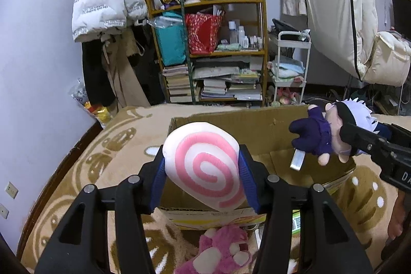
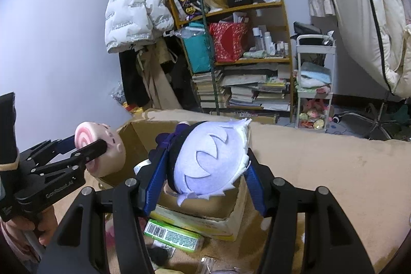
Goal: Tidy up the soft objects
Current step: 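Lift the swirl cushion with the left gripper while the right carries the doll over the box, then open the left gripper over the box while the right releases the doll inside, then move both grippers back down toward the remaining toys beside the box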
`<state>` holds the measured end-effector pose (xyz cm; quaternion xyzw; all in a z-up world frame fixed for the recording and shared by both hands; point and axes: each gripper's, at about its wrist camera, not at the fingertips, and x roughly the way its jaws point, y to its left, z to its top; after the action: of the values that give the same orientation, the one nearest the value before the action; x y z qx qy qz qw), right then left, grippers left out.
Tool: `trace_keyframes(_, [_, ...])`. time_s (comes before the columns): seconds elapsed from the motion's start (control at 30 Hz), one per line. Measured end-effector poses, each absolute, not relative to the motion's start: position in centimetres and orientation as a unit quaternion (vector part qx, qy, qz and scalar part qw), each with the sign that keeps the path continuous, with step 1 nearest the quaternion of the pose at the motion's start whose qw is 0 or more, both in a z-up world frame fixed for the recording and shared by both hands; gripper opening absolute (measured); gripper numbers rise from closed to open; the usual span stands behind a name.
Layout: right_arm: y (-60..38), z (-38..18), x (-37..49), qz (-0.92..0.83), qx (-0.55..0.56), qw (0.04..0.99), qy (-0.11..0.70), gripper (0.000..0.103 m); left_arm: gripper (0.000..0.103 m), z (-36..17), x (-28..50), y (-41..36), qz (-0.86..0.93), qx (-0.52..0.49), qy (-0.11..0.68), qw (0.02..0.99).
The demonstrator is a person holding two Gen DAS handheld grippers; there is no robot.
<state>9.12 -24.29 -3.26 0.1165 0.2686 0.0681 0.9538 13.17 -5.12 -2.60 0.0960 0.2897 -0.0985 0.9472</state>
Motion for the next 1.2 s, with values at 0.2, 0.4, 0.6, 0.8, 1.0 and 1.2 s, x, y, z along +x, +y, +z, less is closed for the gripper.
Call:
trace_keyframes(0.2, [-24.0, -3.8, 9.4, 0.079, 0.117, 0.950, 0.278, 0.063, 0.058, -3.2, 13.1, -5.4, -0.103, 0.106, 0.298, 0.943])
trace_keyframes(0.4, [-23.9, -3.8, 9.0, 0.081, 0.116, 0.949, 0.281, 0.076, 0.079, -2.6, 12.0, -5.4, -0.095, 0.112, 0.288, 0.946])
trace_keyframes(0.6, [-23.8, -3.1, 7.9, 0.075, 0.121, 0.949, 0.280, 0.095, 0.086, -1.9, 10.8, -4.8, -0.089, 0.110, 0.291, 0.946])
trace_keyframes(0.8, [-23.8, -2.5, 5.5, 0.072, 0.138, 0.947, 0.281, 0.103, 0.092, -1.2, 9.5, -3.3, -0.085, 0.098, 0.321, 0.938])
trace_keyframes(1.0, [-23.3, -1.7, 3.2, 0.072, 0.129, 0.947, 0.287, 0.103, 0.092, -0.6, 7.4, -1.6, -0.082, 0.090, 0.346, 0.930])
trace_keyframes(1.2, [-22.5, -0.9, 0.3, 0.073, 0.130, 0.947, 0.285, 0.103, 0.092, -0.5, 4.4, -0.6, -0.079, 0.086, 0.360, 0.926])
